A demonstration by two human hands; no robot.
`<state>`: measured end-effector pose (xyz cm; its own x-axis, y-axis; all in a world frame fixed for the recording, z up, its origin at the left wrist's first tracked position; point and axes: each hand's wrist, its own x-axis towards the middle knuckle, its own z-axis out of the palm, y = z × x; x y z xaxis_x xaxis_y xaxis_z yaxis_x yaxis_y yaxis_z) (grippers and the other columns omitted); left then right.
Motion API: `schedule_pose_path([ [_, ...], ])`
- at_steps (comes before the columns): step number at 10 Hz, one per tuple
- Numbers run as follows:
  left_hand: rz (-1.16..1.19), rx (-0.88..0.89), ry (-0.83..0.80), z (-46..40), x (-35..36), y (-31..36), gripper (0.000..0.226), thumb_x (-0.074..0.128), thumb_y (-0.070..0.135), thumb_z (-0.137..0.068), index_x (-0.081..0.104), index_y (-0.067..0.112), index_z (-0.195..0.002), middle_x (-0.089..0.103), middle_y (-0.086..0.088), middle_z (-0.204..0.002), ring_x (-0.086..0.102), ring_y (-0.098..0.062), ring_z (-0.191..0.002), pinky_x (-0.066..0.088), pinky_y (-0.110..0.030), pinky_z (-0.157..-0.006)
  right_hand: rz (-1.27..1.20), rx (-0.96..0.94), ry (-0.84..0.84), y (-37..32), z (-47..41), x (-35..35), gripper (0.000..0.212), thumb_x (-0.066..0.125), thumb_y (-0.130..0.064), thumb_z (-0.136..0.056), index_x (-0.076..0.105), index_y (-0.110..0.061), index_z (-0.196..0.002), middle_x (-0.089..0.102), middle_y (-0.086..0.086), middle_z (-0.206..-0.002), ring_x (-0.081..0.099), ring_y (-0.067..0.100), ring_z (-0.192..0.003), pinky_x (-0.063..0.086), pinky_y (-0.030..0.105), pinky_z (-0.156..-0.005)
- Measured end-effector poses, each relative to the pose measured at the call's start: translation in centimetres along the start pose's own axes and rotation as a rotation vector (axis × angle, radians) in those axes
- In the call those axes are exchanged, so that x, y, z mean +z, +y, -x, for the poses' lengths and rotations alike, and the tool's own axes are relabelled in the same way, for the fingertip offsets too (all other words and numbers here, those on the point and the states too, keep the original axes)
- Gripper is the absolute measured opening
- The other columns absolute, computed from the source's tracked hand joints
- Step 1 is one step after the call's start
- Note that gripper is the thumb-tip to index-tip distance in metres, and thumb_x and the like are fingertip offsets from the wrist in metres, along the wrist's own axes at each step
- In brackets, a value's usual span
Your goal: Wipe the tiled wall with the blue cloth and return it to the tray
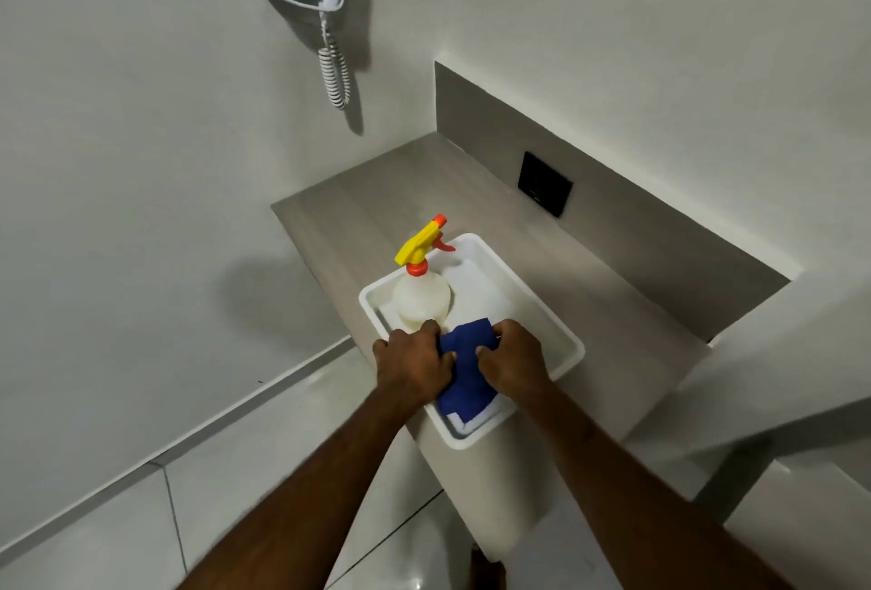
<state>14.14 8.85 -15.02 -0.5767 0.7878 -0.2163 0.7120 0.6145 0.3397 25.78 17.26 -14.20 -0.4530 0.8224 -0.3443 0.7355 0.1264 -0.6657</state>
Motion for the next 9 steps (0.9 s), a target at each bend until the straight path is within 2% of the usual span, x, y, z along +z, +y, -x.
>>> schedule_pose_path([
  [2,-0.227,-0.014,-0.081,-0.7,1.1,0.2,0.029,0.052,0.044,-0.088,0.058,0.022,-0.106,0.068,-0.006,-0.108,0.054,-0.03,-0.113,0.022,-0.059,-0.11,0.102,0.021,-0.098,1.6,-2.2,2.1,0.037,0.064,-0.018,-0.089,0.054,-0.003,-0.121,0.065,0.014,-0.121,0.062,0.029,-0.111,0.048,0.032,-0.093],
  [4,-0.339,0.01,-0.195,-0.7,1.5,0.4,0.034,0.053,0.043,-0.091,0.059,0.024,-0.118,0.066,-0.005,-0.114,0.05,-0.03,-0.122,0.009,-0.066,-0.113,0.262,-0.002,-0.148,2.4,-2.8,2.7,0.039,0.062,-0.02,-0.091,0.05,-0.005,-0.126,0.061,0.014,-0.127,0.059,0.028,-0.117,0.046,0.033,-0.1],
  [5,-0.347,0.051,-0.164,0.1,1.7,0.4,0.036,0.055,0.041,-0.09,0.059,0.021,-0.12,0.065,-0.008,-0.119,0.049,-0.031,-0.125,0.008,-0.068,-0.115,0.493,-0.136,-0.075,2.9,-1.7,3.1,0.051,0.064,-0.024,-0.09,0.042,-0.011,-0.134,0.054,0.01,-0.134,0.053,0.026,-0.121,0.043,0.036,-0.103],
  [6,-0.328,0.119,-0.011,1.0,0.8,-0.5,0.047,0.054,0.041,-0.09,0.052,0.013,-0.128,0.061,-0.012,-0.127,0.049,-0.032,-0.125,0.014,-0.063,-0.116,0.635,-0.315,0.118,2.4,0.4,3.4,0.055,0.072,-0.022,-0.081,0.05,-0.011,-0.13,0.06,0.008,-0.123,0.059,0.025,-0.11,0.048,0.036,-0.094],
  [7,-0.349,0.186,0.215,1.6,-2.8,-2.8,0.057,0.059,0.039,-0.084,0.052,0.008,-0.131,0.062,-0.014,-0.128,0.053,-0.034,-0.121,0.025,-0.058,-0.113,0.522,-0.581,0.309,0.2,1.3,3.9,0.033,0.073,-0.013,-0.072,0.068,-0.003,-0.104,0.071,0.012,-0.093,0.07,0.029,-0.083,0.058,0.038,-0.073],
  [8,-0.445,0.23,0.48,1.0,-8.9,-6.1,0.064,0.064,0.036,-0.078,0.053,0.001,-0.13,0.061,-0.021,-0.126,0.055,-0.04,-0.117,0.032,-0.06,-0.108,0.46,-0.879,0.492,-5.8,1.0,3.6,0.032,0.054,-0.016,-0.084,0.066,-0.003,-0.111,0.07,0.015,-0.106,0.066,0.032,-0.095,0.055,0.041,-0.086],
  [9,-0.511,0.178,0.705,1.3,-17.3,-8.7,0.071,0.063,0.038,-0.08,0.047,-0.004,-0.135,0.053,-0.029,-0.135,0.048,-0.046,-0.125,0.032,-0.062,-0.108,0.435,-1.036,0.556,-14.1,1.8,1.7,0.035,0.053,-0.013,-0.083,0.061,-0.004,-0.116,0.065,0.015,-0.113,0.061,0.033,-0.101,0.05,0.044,-0.092],
])
